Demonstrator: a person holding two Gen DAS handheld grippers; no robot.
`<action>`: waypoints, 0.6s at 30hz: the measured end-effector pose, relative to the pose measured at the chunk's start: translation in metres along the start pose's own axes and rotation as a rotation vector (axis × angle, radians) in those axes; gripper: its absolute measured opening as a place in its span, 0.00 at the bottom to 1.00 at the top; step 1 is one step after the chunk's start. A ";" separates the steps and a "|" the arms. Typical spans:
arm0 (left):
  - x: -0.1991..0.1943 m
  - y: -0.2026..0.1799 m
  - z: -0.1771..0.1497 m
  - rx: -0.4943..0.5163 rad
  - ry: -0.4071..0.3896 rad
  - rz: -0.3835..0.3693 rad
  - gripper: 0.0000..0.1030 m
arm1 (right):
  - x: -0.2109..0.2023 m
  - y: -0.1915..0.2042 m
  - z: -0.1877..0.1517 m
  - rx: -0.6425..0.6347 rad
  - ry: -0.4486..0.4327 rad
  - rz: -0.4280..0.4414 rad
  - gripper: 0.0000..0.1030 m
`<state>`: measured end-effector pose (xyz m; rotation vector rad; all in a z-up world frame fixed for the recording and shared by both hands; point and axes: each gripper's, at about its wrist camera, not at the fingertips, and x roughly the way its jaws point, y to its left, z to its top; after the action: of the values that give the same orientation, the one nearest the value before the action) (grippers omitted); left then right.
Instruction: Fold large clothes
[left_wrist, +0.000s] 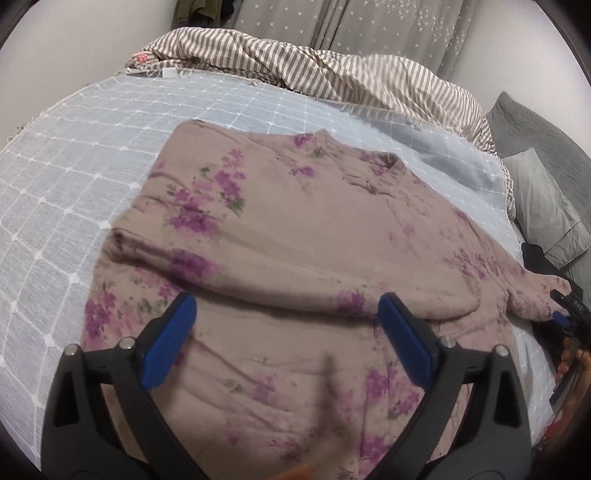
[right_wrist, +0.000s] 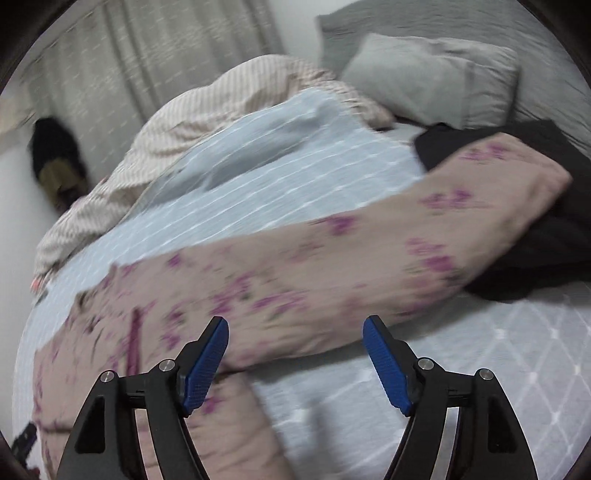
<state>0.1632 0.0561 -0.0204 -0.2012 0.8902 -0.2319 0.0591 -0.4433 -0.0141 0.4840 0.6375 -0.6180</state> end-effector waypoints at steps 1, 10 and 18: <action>0.003 -0.001 -0.001 -0.008 0.007 -0.006 0.96 | -0.002 -0.018 0.005 0.034 -0.004 -0.010 0.74; 0.006 -0.014 -0.003 0.007 -0.011 -0.034 0.96 | -0.045 -0.115 0.049 0.195 -0.195 -0.046 0.74; 0.009 -0.016 -0.002 0.006 -0.009 -0.053 0.96 | -0.019 -0.201 0.077 0.384 -0.157 -0.193 0.74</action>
<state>0.1655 0.0383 -0.0242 -0.2205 0.8763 -0.2827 -0.0556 -0.6253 0.0078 0.7287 0.4179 -0.9605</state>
